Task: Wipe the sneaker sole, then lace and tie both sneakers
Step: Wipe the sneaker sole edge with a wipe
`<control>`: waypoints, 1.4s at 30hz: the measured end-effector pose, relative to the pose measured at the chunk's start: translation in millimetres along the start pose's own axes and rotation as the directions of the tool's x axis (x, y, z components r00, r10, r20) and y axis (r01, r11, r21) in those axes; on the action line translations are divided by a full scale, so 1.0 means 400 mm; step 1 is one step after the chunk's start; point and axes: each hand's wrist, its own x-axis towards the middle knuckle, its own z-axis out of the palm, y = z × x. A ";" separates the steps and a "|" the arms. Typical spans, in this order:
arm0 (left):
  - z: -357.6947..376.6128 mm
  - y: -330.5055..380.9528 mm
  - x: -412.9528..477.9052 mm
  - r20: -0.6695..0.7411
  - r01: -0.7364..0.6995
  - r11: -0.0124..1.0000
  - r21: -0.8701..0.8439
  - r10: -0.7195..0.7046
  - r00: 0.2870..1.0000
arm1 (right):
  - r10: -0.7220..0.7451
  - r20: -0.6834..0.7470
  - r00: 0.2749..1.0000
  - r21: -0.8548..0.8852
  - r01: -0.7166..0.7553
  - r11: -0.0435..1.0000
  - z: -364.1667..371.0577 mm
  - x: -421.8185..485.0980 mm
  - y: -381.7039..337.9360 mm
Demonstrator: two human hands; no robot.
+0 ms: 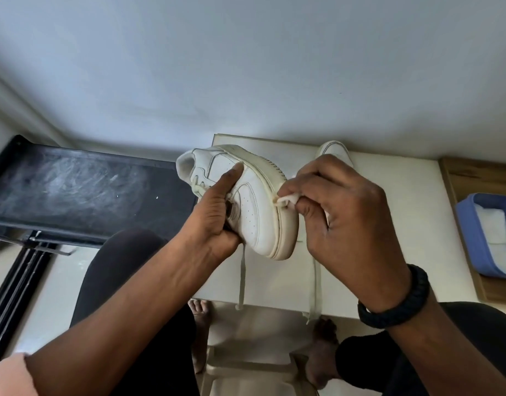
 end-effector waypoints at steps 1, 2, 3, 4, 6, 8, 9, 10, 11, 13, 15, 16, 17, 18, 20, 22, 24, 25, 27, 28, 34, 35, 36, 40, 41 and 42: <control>0.004 -0.002 -0.001 -0.012 -0.002 1.000 -0.007 0.002 1.000 | 0.024 -0.019 1.000 -0.002 -0.024 1.000 0.002 0.005 -0.005; 0.011 -0.001 -0.004 -0.015 0.003 1.000 -0.012 -0.003 1.000 | 0.024 -0.023 0.999 -0.002 -0.024 1.000 0.000 0.008 -0.010; 0.017 0.002 -0.007 -0.015 0.013 1.000 -0.012 -0.013 1.000 | 0.007 -0.014 1.000 -0.006 -0.007 1.000 -0.005 0.008 -0.015; 0.023 0.006 -0.010 -0.010 0.025 1.000 -0.008 -0.026 1.000 | -0.020 0.001 1.000 -0.016 0.020 1.000 -0.012 0.006 -0.019; 0.033 0.014 -0.012 -0.015 0.047 0.999 0.007 -0.047 0.999 | -0.068 0.032 0.997 -0.034 0.070 0.997 -0.027 0.000 -0.025; 0.050 0.028 -0.016 -0.025 0.070 0.997 0.017 -0.069 0.997 | -0.083 0.024 0.996 -0.027 0.084 0.996 -0.043 0.007 -0.029; 0.062 0.035 -0.018 -0.028 0.079 0.997 0.016 -0.079 0.997 | -0.080 -0.003 0.997 -0.016 0.080 0.997 -0.049 0.018 -0.027; 0.078 0.042 -0.019 -0.027 0.089 0.996 0.012 -0.088 0.996 | -0.072 -0.039 0.997 -0.003 0.072 0.997 -0.056 0.034 -0.023; 0.095 0.046 -0.020 -0.028 0.097 0.995 0.004 -0.097 0.995 | -0.059 -0.075 0.995 0.004 0.060 0.998 -0.063 0.051 -0.016; 0.134 0.056 -0.022 -0.015 0.094 0.995 -0.016 -0.094 0.995 | -0.027 -0.137 0.990 -0.008 0.026 1.000 -0.083 0.086 -0.006; 0.172 0.067 -0.017 0.015 0.087 0.996 -0.032 -0.086 0.996 | -0.007 -0.170 0.985 -0.030 0.002 1.000 -0.105 0.106 -0.004; 0.186 0.074 -0.014 0.027 0.078 0.996 -0.043 -0.077 0.997 | -0.011 -0.168 0.986 -0.045 0.003 0.999 -0.113 0.108 -0.007; 0.198 0.080 -0.012 0.037 0.068 0.996 -0.050 -0.066 0.997 | -0.030 -0.159 0.987 -0.068 0.020 0.997 -0.122 0.108 -0.009; 0.208 0.086 -0.010 0.042 0.060 0.997 -0.050 -0.058 0.997 | -0.055 -0.144 0.988 -0.091 0.042 0.995 -0.129 0.106 -0.009; 0.217 0.091 -0.005 0.054 0.047 0.998 -0.029 -0.046 0.998 | -0.061 -0.132 0.989 -0.082 0.050 0.995 -0.143 0.105 0.005; 0.217 0.088 -0.003 0.055 0.040 0.999 -0.007 -0.039 0.998 | -0.015 -0.149 0.989 -0.051 0.008 0.999 -0.149 0.111 0.021; 0.213 0.084 -0.002 0.041 0.043 0.999 -0.003 -0.043 0.998 | 0.001 -0.136 0.991 -0.050 -0.008 0.999 -0.141 0.118 0.020; 0.211 0.084 -0.003 0.034 0.048 0.999 -0.010 -0.048 0.998 | -0.014 -0.113 0.994 -0.062 0.007 0.998 -0.135 0.118 0.015; 0.207 0.091 -0.001 0.027 0.063 0.998 -0.019 -0.062 0.998 | -0.067 -0.052 0.996 -0.087 0.063 0.994 -0.130 0.116 0.002; 0.206 0.094 -0.001 0.023 0.073 0.997 -0.029 -0.072 0.997 | -0.088 -0.028 0.996 -0.088 0.085 0.992 -0.131 0.117 0.001; 0.213 0.096 -0.007 0.014 0.125 0.990 -0.059 -0.124 0.992 | -0.019 -0.128 0.992 -0.100 0.006 0.995 -0.137 0.149 0.007; 0.214 0.097 -0.007 0.019 0.129 0.989 -0.067 -0.128 0.992 | -0.036 -0.116 0.993 -0.107 0.024 0.994 -0.138 0.147 0.000; 0.213 0.099 -0.006 0.023 0.129 0.989 -0.074 -0.127 0.992 | -0.061 -0.094 0.994 -0.110 0.051 0.993 -0.140 0.140 -0.007; 0.214 0.100 0.002 0.020 0.113 0.991 -0.067 -0.111 0.994 | -0.081 -0.073 0.994 -0.071 0.076 0.995 -0.149 0.125 -0.002; 0.216 0.097 0.001 0.024 0.116 0.991 -0.064 -0.114 0.993 | -0.056 -0.099 0.994 -0.056 0.051 0.997 -0.150 0.127 0.005; 0.217 0.094 0.000 0.027 0.121 0.991 -0.064 -0.119 0.993 | -0.032 -0.122 0.992 -0.052 0.026 0.998 -0.150 0.129 0.008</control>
